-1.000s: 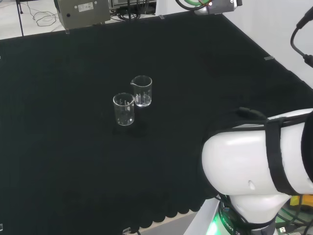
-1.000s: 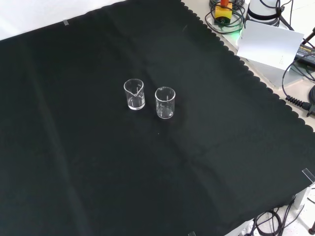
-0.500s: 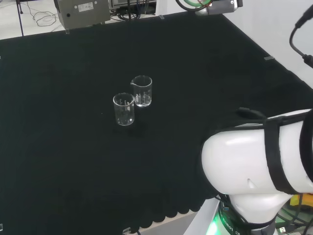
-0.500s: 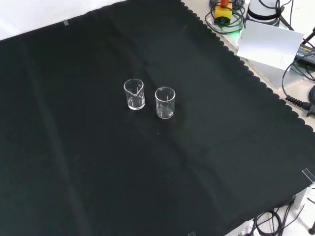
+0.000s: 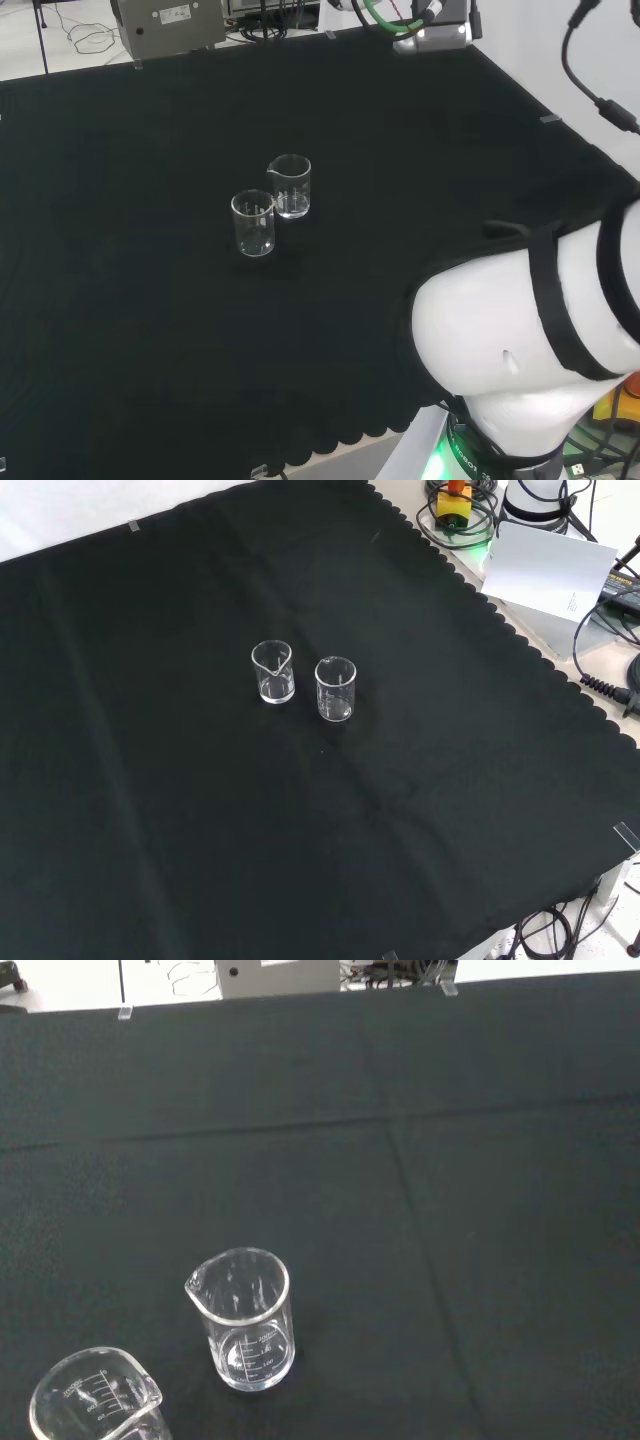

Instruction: Pick up the beaker on the right.

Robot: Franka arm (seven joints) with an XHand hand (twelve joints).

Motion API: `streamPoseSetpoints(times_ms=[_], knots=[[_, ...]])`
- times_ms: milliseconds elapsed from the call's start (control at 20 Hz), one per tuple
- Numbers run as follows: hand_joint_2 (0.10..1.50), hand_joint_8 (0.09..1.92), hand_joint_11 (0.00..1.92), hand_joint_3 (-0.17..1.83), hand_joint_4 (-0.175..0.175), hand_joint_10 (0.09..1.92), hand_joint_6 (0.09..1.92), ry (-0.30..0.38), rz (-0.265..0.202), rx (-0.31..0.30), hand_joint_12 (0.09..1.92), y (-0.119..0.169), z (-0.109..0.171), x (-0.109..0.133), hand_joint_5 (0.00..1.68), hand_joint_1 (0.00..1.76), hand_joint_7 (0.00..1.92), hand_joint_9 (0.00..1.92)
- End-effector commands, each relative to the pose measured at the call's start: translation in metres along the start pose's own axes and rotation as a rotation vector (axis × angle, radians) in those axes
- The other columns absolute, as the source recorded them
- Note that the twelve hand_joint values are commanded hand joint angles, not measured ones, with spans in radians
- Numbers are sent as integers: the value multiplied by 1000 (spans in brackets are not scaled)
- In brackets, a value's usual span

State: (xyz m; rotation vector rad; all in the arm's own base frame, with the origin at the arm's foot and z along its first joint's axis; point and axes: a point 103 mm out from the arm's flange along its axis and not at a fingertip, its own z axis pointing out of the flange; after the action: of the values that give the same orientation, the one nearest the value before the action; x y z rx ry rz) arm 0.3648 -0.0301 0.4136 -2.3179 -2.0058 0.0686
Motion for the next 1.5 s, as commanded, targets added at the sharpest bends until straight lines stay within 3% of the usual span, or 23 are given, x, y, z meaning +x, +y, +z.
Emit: streamPoseSetpoints(times_ms=[50,300,550,850,1000,1250,1500], knots=[[1202,503,0,231,-53,719,87,125,-79,26,1281,83,77,-32,314,270,20,127],[1109,544,0,200,-53,723,87,200,-180,59,1314,116,120,-24,317,464,34,163],[980,587,0,187,-50,720,87,287,-236,127,1338,145,154,-8,326,586,43,226],[906,603,0,186,-46,722,87,342,-276,162,1355,164,186,-6,325,656,50,243],[884,605,0,187,-45,722,87,339,-285,174,1356,166,205,13,322,674,51,244],[851,607,0,185,-43,722,87,423,-298,217,1357,175,233,-12,316,696,50,244],[788,634,0,184,-45,724,87,467,-316,215,1372,180,248,-14,325,692,102,282]])
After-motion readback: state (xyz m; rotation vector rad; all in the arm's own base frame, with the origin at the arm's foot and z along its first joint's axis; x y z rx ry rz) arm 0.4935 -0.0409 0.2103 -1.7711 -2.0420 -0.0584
